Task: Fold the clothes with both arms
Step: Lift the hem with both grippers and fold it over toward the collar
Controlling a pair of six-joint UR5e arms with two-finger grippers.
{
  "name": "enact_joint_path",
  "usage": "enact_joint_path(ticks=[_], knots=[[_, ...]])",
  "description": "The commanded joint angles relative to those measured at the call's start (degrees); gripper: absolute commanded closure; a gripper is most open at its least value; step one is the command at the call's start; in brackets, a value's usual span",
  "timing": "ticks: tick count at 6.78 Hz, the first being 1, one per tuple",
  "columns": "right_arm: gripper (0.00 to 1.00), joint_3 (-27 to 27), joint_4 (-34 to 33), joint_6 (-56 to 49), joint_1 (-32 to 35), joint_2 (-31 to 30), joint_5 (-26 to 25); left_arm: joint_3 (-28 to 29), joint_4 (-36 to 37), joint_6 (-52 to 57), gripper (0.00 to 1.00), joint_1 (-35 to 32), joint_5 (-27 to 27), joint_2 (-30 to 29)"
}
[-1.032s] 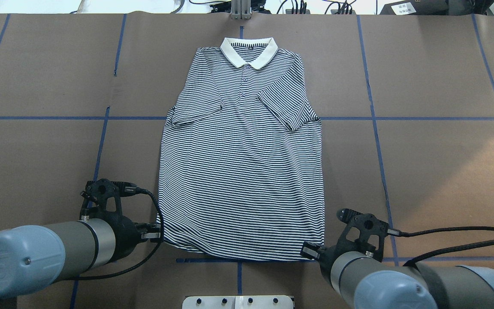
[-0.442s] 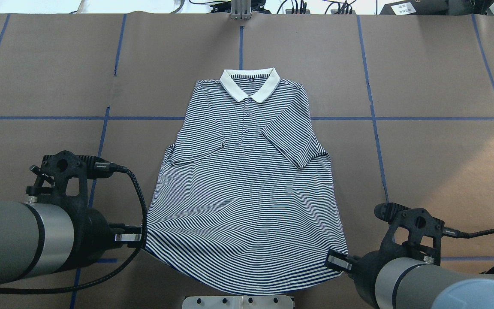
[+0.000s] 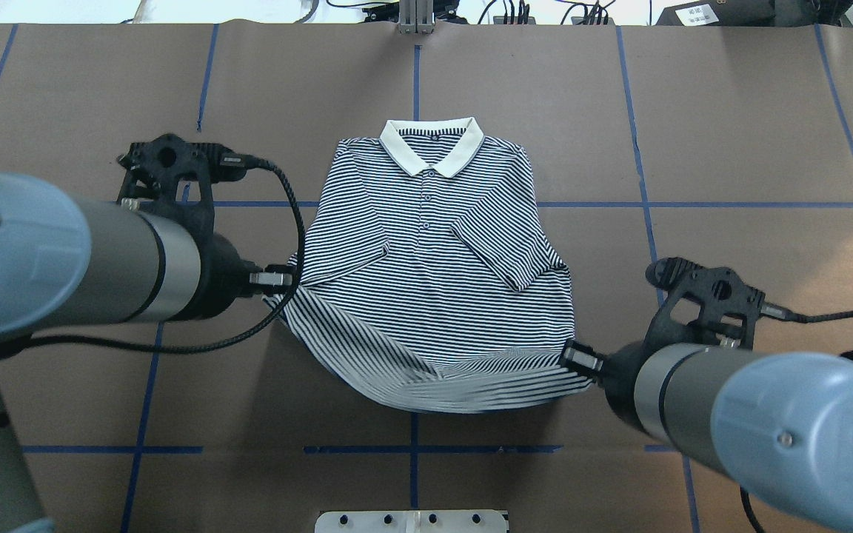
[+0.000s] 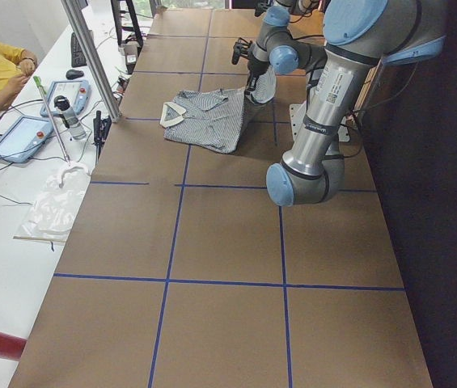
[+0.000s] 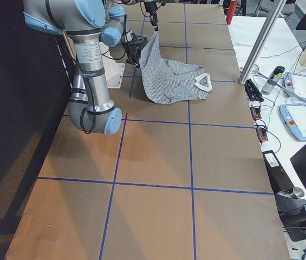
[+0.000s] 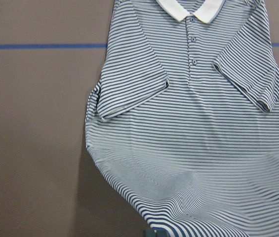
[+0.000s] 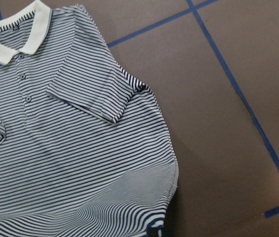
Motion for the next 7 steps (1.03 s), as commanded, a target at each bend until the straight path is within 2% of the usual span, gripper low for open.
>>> enact_joint_path(ticks=[1, 2, 4, 7], knots=[[1.0, -9.0, 0.4, -7.6, 13.4, 5.0, 5.2, 11.3, -6.5, 5.3, 1.0, -7.5, -1.9, -3.7], [1.0, -15.2, 2.3, -9.1, 17.5, 7.8, 7.1, 16.4, -11.7, 5.6, 1.0, -9.3, -1.8, -4.2], [1.0, -31.8, 18.1, -9.8, 22.3, 9.9, 7.1, 27.1, -19.6, 8.6, 1.0, -12.4, -1.7, -6.7], [1.0, -51.2, 31.4, -11.4, 26.1, 14.5, 7.1, 48.8, -38.2, 10.7, 1.0, -13.9, -1.4, -10.3]])
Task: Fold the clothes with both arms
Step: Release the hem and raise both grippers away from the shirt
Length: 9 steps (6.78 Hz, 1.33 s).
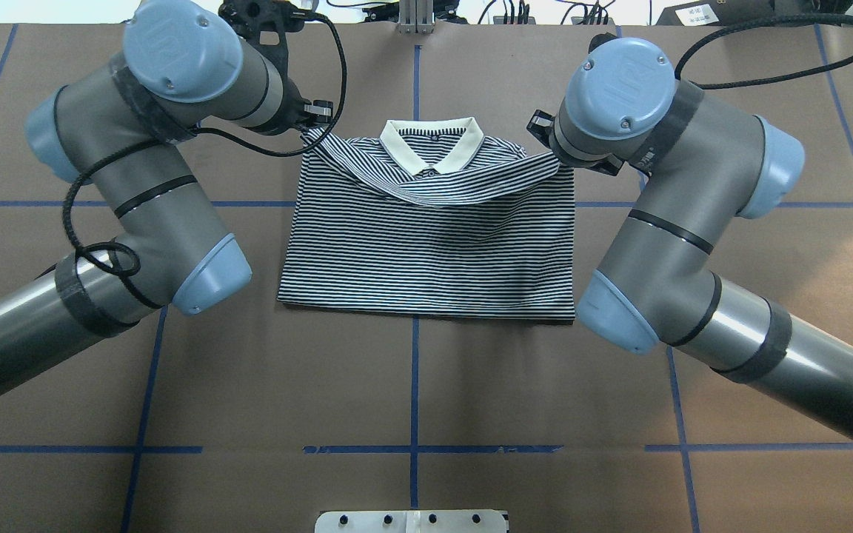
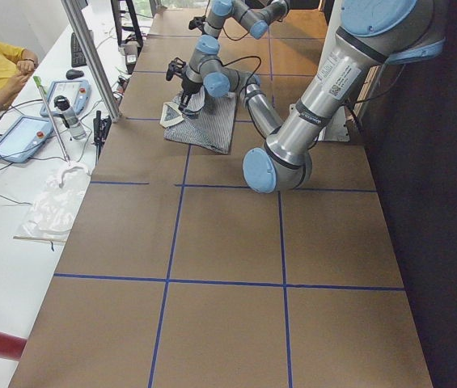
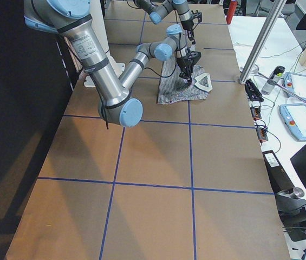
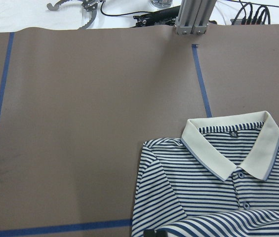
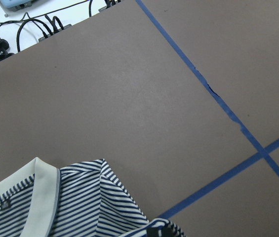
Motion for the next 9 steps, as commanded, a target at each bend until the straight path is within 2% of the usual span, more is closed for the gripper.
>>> enact_joint_path(ticks=[1, 4, 5, 6, 7, 8, 9], knots=[[1.0, -10.7, 7.8, -0.4, 1.4, 1.3, 0.0, 10.3, -8.0, 1.9, 1.0, -0.9, 0.2, -1.3], [1.0, -13.9, 8.8, -0.6, 1.2, 1.4, 0.1, 14.0, -10.5, 4.1, 1.0, -0.7, 1.4, -1.0], [0.03, -14.6, 8.7, -1.5, 0.8, 1.4, -0.3, 13.7, -10.7, 6.5, 0.48, -0.7, 1.4, -0.3], [0.0, -14.3, 8.9, -4.3, 1.0, 1.9, -0.2, 12.1, -16.4, 12.6, 0.0, -0.9, 0.9, 2.5], [0.0, -14.3, 8.9, -10.4, 1.4, 1.8, -0.1, 9.1, -17.6, 15.5, 0.0, -1.0, -1.0, 5.0], [0.0, -13.9, 9.0, -18.2, 2.6, 1.4, 0.4, 8.3, -17.7, 18.4, 0.0, -1.2, -3.7, 5.5], [0.0, -13.3, 9.1, -25.5, 4.7, 0.1, 2.4, 7.0, -17.9, 18.2, 0.0, -1.1, -3.8, 6.3]])
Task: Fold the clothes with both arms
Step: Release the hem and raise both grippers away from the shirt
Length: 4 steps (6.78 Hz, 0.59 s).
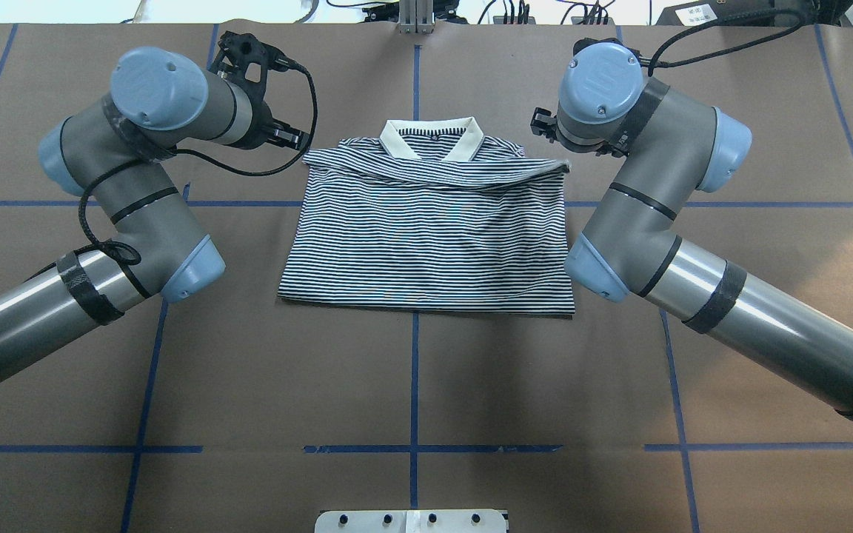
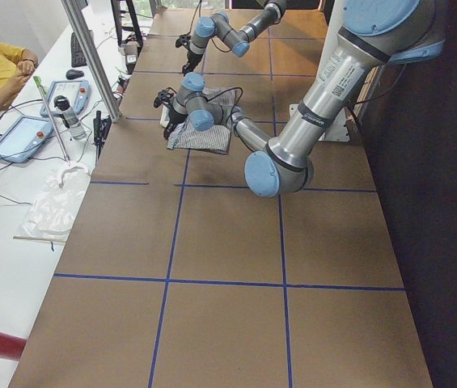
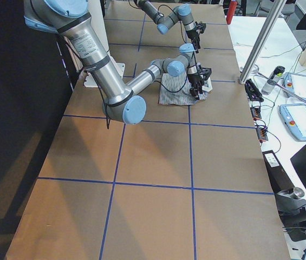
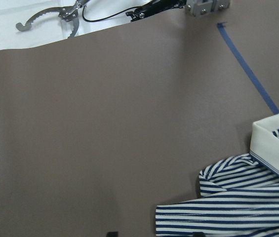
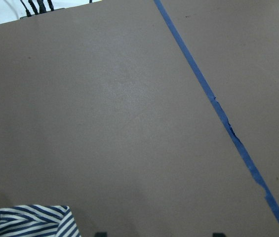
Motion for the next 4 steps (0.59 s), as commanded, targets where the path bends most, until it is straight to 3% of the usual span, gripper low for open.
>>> enact_joint_path(ticks=[1, 2, 4], knots=[[0.0, 1.2, 5.2, -10.9, 3.2, -3.9, 4.0, -4.9, -0.8, 0.8, 0.0, 0.4, -1.1, 3.8], [0.0, 1.0, 8.5, -11.4, 4.0, -5.4, 4.6, -7.3, -0.7, 0.5, 0.0, 0.8, -1.1, 5.7], [0.0, 1.2, 8.7, -15.3, 6.8, -6.2, 10.2, -9.8, -3.2, -8.0, 0.0, 5.8, -0.8, 9.7]])
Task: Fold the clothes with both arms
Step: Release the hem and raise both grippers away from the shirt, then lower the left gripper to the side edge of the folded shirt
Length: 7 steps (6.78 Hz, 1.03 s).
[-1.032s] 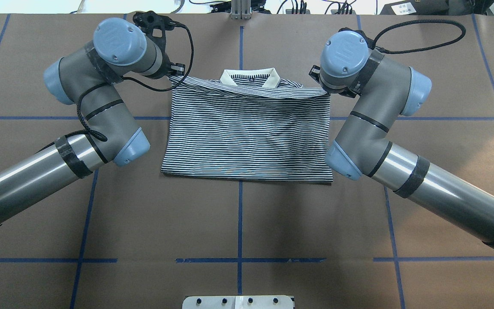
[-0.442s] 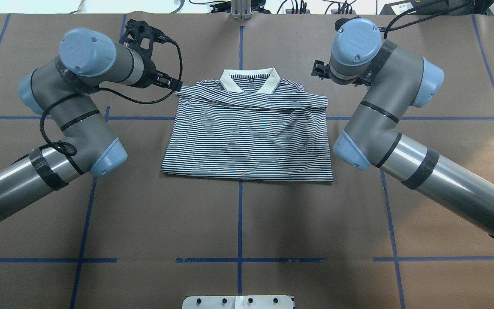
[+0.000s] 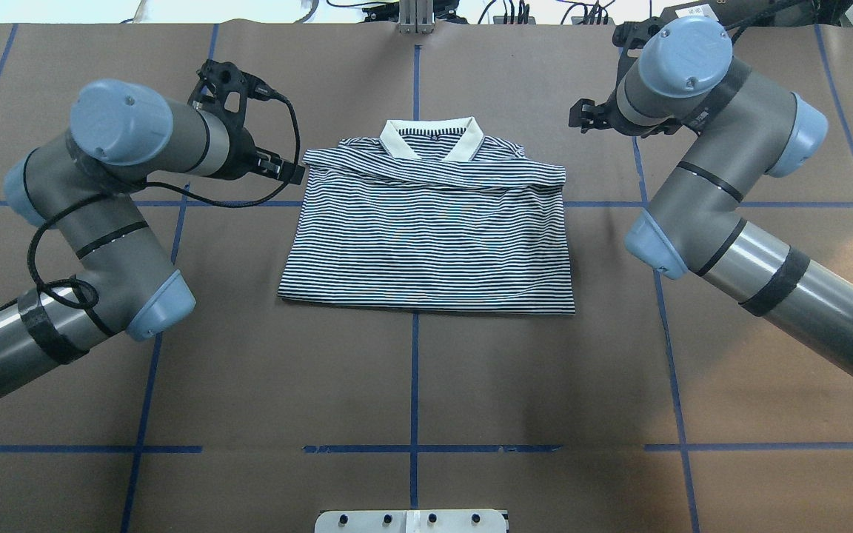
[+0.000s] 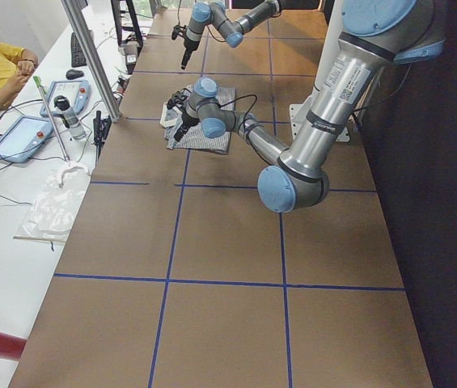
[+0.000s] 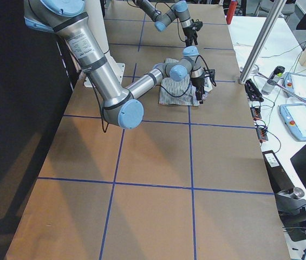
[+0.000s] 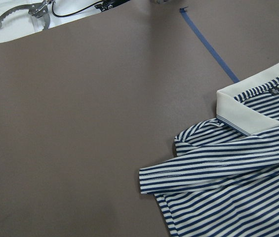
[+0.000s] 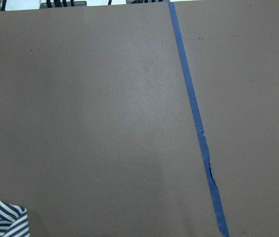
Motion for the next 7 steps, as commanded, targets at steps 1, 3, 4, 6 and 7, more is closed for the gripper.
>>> enact_joint_path(ticks=[1, 3, 4, 6, 7], knots=[[0.0, 0.1, 0.6, -1.9, 1.5, -0.6, 2.8, -4.1, -2.5, -8.2, 0.05, 4.7, 0.5, 6.7], [0.0, 0.1, 0.6, -1.4, 1.6, -0.6, 2.8, -5.9, -2.5, -18.5, 0.5, 8.7, 2.8, 9.5], [0.0, 0.1, 0.6, -1.4, 1.6, -0.6, 2.9, -5.9, -2.5, -19.5, 0.51, 10.1, 3.1, 9.5], [0.0, 0.1, 0.6, -1.2, 1.6, -0.6, 2.9, -6.2, -2.5, -20.5, 0.52, 11.3, 3.1, 9.4], [0.0, 0.1, 0.5, -1.2, 1.6, -0.6, 2.9, -6.2, -2.5, -20.6, 0.52, 12.0, 3.1, 9.4]])
